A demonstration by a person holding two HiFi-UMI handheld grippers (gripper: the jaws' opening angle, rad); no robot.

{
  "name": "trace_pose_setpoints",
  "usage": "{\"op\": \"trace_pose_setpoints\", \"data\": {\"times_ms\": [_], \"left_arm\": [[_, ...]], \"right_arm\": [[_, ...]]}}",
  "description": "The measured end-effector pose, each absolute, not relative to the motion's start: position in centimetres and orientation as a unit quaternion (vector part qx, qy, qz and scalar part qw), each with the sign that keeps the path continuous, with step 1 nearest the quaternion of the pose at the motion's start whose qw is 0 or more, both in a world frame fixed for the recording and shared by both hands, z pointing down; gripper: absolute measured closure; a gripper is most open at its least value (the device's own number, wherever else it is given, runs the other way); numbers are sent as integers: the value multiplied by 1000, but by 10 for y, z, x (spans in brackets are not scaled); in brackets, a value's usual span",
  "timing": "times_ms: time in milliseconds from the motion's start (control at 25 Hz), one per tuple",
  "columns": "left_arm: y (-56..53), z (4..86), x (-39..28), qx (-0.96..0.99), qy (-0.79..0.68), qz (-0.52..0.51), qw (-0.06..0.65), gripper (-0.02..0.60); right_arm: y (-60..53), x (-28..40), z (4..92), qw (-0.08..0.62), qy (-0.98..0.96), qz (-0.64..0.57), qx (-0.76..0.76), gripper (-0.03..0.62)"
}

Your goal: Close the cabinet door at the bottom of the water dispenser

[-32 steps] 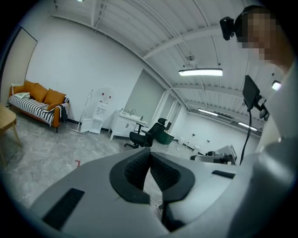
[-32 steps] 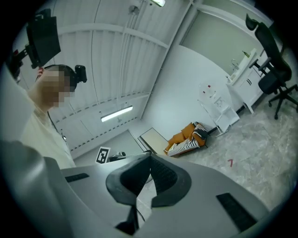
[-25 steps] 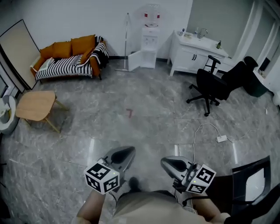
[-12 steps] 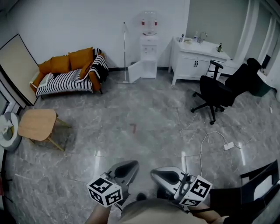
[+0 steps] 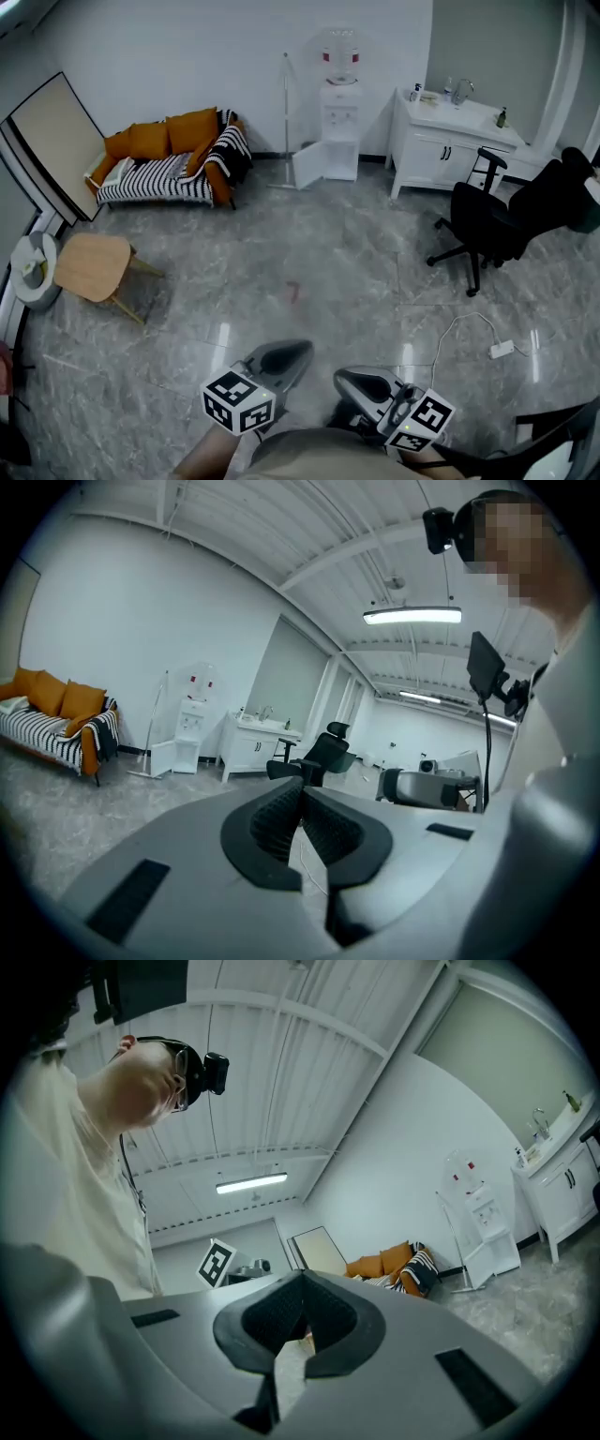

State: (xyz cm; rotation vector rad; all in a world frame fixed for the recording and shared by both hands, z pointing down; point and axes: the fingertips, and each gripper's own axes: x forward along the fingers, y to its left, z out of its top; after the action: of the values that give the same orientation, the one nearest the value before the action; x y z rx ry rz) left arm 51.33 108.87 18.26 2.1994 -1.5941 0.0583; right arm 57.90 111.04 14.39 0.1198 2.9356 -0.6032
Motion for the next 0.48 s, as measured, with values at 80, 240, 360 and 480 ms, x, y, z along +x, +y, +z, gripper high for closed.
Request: {"op": "trace_pose_setpoints", "data": {"times_ms": [80, 240, 360, 480], "left_arm": [[1068, 181, 517, 788, -580, 28, 207, 589], [1031, 184, 521, 776, -591, 34, 216, 589], [1008, 188, 527, 777, -589, 46, 217, 589], [989, 189, 519, 774, -593, 46, 216, 589]], "right_arm": [[1090, 583, 147, 63, 975, -206, 46, 586], [1056, 587, 153, 46, 974, -213, 60, 586], [1033, 592, 161, 42, 972, -223, 55, 586], [1009, 592, 167, 38, 971, -234, 37, 586]]}}
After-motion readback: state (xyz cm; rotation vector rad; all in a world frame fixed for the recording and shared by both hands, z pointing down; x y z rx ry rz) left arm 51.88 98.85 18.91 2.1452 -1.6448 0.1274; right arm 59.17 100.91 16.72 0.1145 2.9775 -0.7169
